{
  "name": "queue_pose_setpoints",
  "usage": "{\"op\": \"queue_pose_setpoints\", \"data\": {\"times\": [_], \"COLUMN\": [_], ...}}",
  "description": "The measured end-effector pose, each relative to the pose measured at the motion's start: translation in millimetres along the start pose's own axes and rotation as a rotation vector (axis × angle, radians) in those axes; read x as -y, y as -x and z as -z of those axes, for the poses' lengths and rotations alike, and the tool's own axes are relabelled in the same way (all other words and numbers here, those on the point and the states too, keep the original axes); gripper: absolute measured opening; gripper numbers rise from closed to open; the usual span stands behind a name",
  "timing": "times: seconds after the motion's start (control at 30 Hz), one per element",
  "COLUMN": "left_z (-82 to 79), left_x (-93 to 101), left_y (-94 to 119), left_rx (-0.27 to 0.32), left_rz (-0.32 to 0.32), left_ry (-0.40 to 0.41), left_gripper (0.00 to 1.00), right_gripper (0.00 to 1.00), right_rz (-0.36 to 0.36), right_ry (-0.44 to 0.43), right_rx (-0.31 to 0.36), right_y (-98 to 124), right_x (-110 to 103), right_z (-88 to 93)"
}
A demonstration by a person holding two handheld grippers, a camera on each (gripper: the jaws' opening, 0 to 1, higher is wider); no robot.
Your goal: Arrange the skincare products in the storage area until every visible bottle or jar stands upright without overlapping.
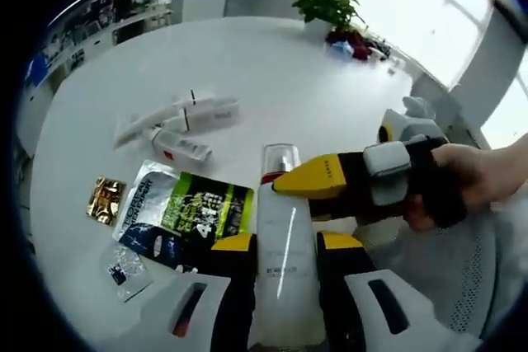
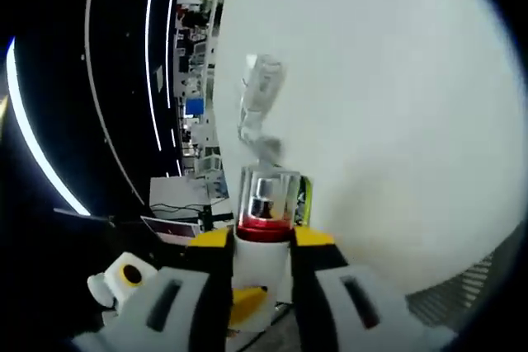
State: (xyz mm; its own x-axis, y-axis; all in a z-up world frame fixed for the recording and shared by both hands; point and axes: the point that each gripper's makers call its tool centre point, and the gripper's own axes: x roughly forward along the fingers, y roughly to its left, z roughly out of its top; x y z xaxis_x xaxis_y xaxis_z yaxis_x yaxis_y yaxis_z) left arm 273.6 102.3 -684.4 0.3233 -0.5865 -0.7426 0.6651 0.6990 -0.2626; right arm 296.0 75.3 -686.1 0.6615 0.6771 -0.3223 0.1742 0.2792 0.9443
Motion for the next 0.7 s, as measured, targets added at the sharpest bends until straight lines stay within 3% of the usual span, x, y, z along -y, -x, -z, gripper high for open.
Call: {"op": "queue_pose_setpoints", "data": {"times": [0.27,0.43,0.6,0.7], "left_z": [-9.4,-14.4,-18.2,-19.5], "left_x": [11.4,17.0,21.9,23.0], "left_y": [-4,-5,-6,-8], "left_rx": [0.033,0.059,0.09,0.112], "left_rz": [0.02,0.03,0.031,0.024], "left_ry": [-0.041,-0.053,-0.072,-0.085], "left_gripper": [0.24,0.24,0.24,0.24], "right_gripper": [0.25,0.25,0.25,0.25], "right_rz": [-0.047,-0.045,-0.041,-0.039], "right_ry": [0.638,0.853,1.14,1.226], "right_rx": [-0.053,-0.06,-0.089,-0.098], "right_y": [15,21,25,26], "right_x": [-39,-48,-56,-56], "right_z": [-3.5,-2.4,1.0,2.5]}}
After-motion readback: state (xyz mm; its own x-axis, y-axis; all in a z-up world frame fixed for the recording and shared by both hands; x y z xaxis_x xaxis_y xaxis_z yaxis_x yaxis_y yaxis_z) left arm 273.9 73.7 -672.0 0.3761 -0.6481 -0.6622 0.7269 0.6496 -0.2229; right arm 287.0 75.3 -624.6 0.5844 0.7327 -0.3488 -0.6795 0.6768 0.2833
